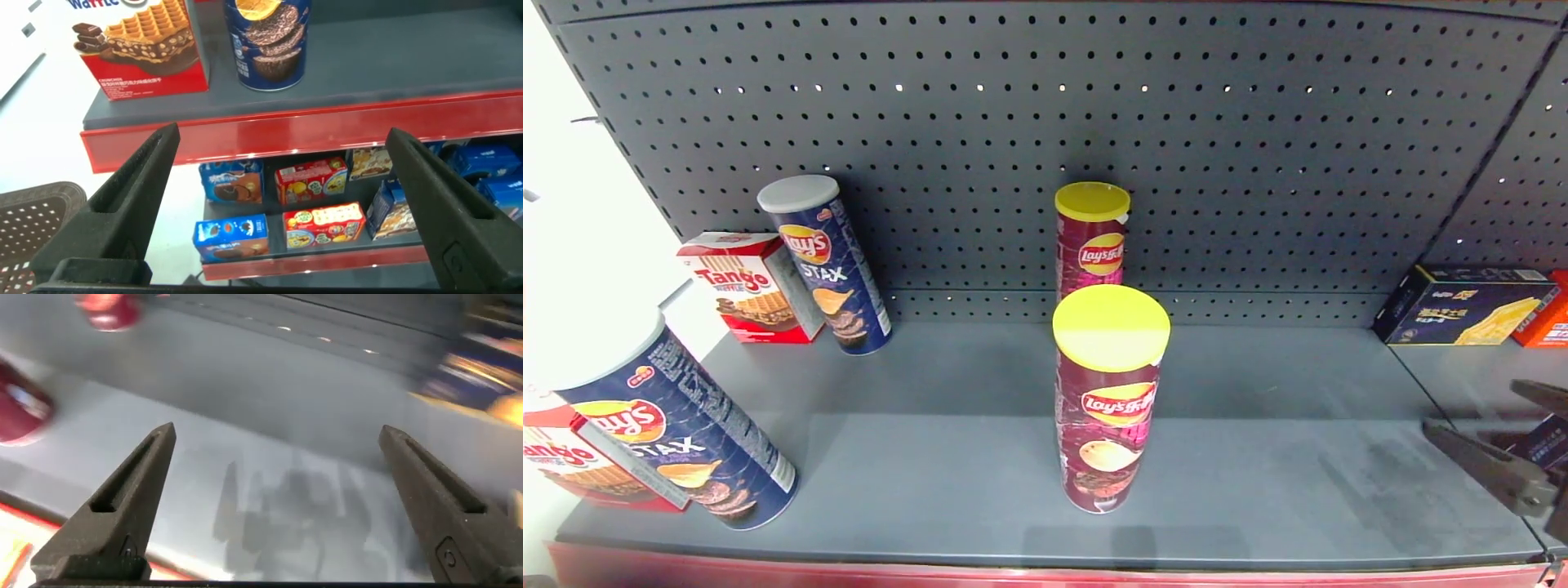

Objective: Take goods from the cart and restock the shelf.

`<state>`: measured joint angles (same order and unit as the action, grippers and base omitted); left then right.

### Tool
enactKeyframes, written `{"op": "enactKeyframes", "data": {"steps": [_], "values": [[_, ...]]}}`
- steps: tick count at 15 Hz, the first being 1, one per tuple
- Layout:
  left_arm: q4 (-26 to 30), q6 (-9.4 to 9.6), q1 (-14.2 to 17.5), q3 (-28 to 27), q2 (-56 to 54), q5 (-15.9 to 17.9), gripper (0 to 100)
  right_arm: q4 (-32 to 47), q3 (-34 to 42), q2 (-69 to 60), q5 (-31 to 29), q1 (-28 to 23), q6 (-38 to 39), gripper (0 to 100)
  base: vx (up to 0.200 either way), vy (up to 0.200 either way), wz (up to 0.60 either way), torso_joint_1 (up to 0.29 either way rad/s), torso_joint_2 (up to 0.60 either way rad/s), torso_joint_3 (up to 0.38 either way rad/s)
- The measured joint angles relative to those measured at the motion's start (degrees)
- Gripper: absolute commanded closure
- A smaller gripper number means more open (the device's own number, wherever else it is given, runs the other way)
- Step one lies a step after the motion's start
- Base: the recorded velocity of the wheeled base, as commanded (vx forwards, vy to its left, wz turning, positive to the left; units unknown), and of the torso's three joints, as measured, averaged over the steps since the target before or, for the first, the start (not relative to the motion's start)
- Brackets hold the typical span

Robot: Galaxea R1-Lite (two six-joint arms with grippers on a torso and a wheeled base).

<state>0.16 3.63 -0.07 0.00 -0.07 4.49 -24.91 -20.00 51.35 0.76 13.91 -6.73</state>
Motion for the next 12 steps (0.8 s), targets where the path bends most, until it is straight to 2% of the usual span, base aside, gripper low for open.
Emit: {"op": "enactKeyframes", "data": {"steps": [4,8,11,12], "values": [[0.0,0.22,0.0,0.0,0.0,0.0,0,5.3,9.9,-20.0,0.1,-6.8,-0.1,0,0.0,0.0,0.0,0.0,0.0,0.0],[0.0,0.33,0.0,0.0,0.0,0.0,0,17.8,15.9,-38.9,-0.4,-10.9,1.3,0,0.0,0.0,0.0,0.0,0.0,0.0],[0.0,0.33,0.0,0.0,0.0,0.0,0,23.0,19.0,-47.6,1.2,-13.6,4.0,0,0.0,0.0,0.0,0.0,0.0,0.0],[0.0,0.33,0.0,0.0,0.0,0.0,0,23.7,19.4,-49.0,-1.4,-13.8,4.7,0,0.0,0.0,0.0,0.0,0.0,0.0]]}}
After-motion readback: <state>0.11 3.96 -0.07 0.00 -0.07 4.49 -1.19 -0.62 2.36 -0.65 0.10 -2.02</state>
